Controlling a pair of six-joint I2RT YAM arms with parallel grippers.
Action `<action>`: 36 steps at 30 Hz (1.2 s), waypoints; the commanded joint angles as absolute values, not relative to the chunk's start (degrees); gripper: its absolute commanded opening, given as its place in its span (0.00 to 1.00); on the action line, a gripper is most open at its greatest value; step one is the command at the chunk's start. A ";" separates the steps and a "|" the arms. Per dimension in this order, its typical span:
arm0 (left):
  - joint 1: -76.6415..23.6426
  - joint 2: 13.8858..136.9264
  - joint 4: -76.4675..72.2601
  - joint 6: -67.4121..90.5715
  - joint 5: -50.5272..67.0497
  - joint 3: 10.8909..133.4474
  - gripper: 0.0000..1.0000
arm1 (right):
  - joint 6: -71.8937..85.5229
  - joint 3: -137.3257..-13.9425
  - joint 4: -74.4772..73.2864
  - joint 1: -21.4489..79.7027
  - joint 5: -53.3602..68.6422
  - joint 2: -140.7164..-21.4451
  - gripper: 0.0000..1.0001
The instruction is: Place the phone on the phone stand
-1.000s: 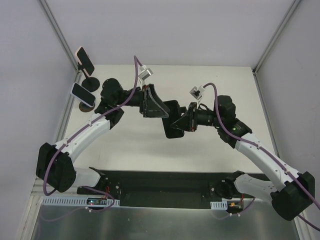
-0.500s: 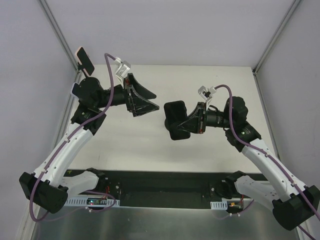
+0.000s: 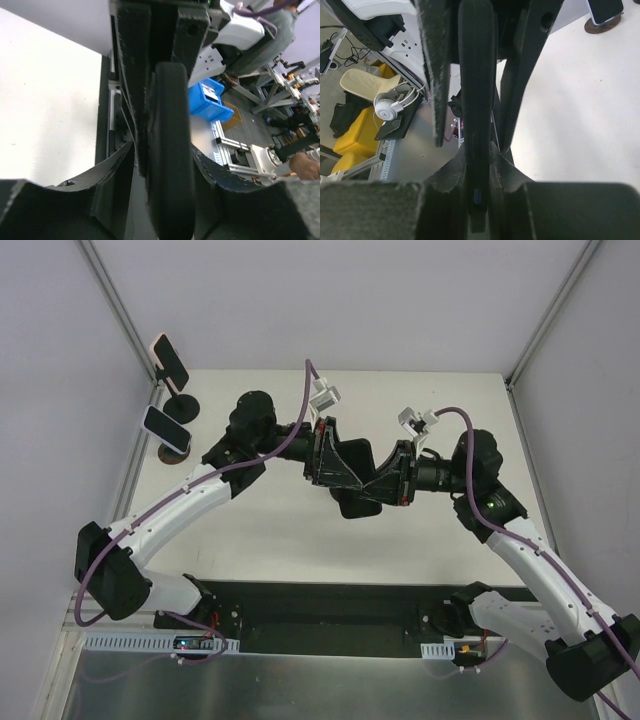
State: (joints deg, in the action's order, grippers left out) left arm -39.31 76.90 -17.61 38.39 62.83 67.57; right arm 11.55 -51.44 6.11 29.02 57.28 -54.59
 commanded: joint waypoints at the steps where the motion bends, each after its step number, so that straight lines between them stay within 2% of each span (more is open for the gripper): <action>1: -38.76 77.42 -22.93 40.33 64.07 72.16 0.41 | 9.84 -54.14 10.72 29.53 58.18 -52.39 0.01; 8: -37.45 78.49 -34.88 49.65 63.99 70.76 0.40 | 9.76 -52.48 10.72 29.79 57.66 -50.80 0.01; 12: -35.69 79.01 -41.83 55.80 63.81 69.61 0.26 | 9.84 -51.86 10.63 29.79 56.95 -50.10 0.01; 13: -35.60 79.27 -42.10 56.33 64.16 69.70 0.20 | 9.76 -51.77 10.63 29.71 56.87 -50.01 0.01; 16: -35.60 79.54 -41.84 56.16 64.60 69.96 0.10 | 9.49 -51.94 10.28 29.79 56.69 -50.10 0.01; 17: -35.60 79.37 -41.57 55.99 64.60 69.87 0.02 | 9.49 -52.03 10.20 29.88 56.60 -50.18 0.01; 18: -35.77 79.28 -41.05 55.55 64.60 69.96 0.00 | 9.41 -52.12 10.28 30.06 56.51 -50.27 0.01; 20: -36.03 78.93 -39.30 53.36 64.86 70.40 0.00 | 8.97 -52.38 9.93 30.06 55.81 -50.27 0.01; 24: -36.56 78.66 -35.95 51.42 66.88 71.10 0.17 | 8.53 -52.65 9.58 30.15 54.58 -50.45 0.01; 25: -36.65 78.58 -35.51 50.72 67.32 71.19 0.17 | 8.53 -52.82 9.49 30.15 54.58 -50.71 0.01; 26: -36.82 78.49 -34.90 50.19 67.67 71.28 0.11 | 8.53 -52.91 9.49 30.23 54.58 -50.80 0.01; 27: -36.83 78.40 -34.37 49.58 67.76 71.37 0.00 | 8.53 -52.91 9.49 30.23 54.58 -50.89 0.01; 30: -36.83 77.26 -30.34 45.72 66.02 71.63 0.00 | 7.22 -53.26 8.09 30.32 53.97 -51.24 0.01; 31: -36.74 76.30 -25.19 41.61 65.05 71.98 0.00 | 6.34 -53.52 4.87 30.41 51.79 -51.33 0.05; 32: -36.83 75.68 -18.79 37.92 62.60 73.81 0.00 | 5.20 -54.31 2.40 30.41 49.94 -51.33 0.33; 33: -36.74 74.98 -11.67 33.27 55.01 75.57 0.00 | 2.40 -54.84 0.29 30.41 47.40 -51.33 0.52; 34: -36.83 74.19 -0.38 26.18 49.71 78.63 0.00 | 1.33 -55.10 -5.83 30.32 41.28 -51.15 0.78; 36: -36.39 73.13 6.22 21.90 37.78 80.15 0.00 | 0.35 -55.28 -10.00 30.32 34.05 -50.37 0.93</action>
State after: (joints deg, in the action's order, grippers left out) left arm -36.45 78.48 -13.98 37.12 57.71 73.10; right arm 6.46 -52.16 -1.48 30.35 47.99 -51.99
